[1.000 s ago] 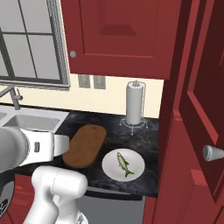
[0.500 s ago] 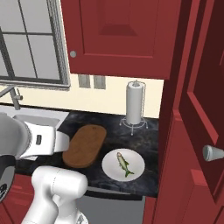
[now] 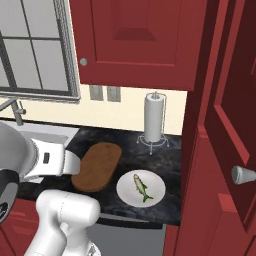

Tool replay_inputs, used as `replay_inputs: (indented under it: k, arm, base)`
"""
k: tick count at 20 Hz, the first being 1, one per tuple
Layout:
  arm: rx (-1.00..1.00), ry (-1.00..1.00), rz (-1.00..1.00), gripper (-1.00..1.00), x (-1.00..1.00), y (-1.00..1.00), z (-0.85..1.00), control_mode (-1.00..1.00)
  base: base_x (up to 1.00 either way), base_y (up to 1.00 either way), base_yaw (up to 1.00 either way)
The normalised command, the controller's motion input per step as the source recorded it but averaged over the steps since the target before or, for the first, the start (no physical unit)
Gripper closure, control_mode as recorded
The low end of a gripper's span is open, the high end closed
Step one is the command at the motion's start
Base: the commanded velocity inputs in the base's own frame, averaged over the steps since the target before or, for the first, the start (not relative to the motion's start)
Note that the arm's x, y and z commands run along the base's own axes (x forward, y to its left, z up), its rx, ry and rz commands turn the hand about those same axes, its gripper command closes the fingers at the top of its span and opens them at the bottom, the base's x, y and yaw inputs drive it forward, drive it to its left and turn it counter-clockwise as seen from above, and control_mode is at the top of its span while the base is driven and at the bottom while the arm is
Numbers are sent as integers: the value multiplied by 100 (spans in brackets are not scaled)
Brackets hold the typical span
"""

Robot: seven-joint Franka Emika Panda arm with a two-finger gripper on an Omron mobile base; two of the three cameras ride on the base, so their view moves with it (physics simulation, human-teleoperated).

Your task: Pick the fish from the plate and place it on the cutting board. Then pick the condiment bottle from the cabinet and place it next to the cutting board.

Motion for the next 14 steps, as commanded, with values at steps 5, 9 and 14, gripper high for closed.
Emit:
replay_inputs:
  k: [5,9,14]
  arm:
    - [-7,0,0,-100,0,0,-26,-100]
    - [-6,2,0,-100,0,-1,-15,-100]
    - [-5,9,0,-100,0,-3,-3,-100]
  base:
    - [0,0,0]
    - [0,0,0]
    - [0,0,0]
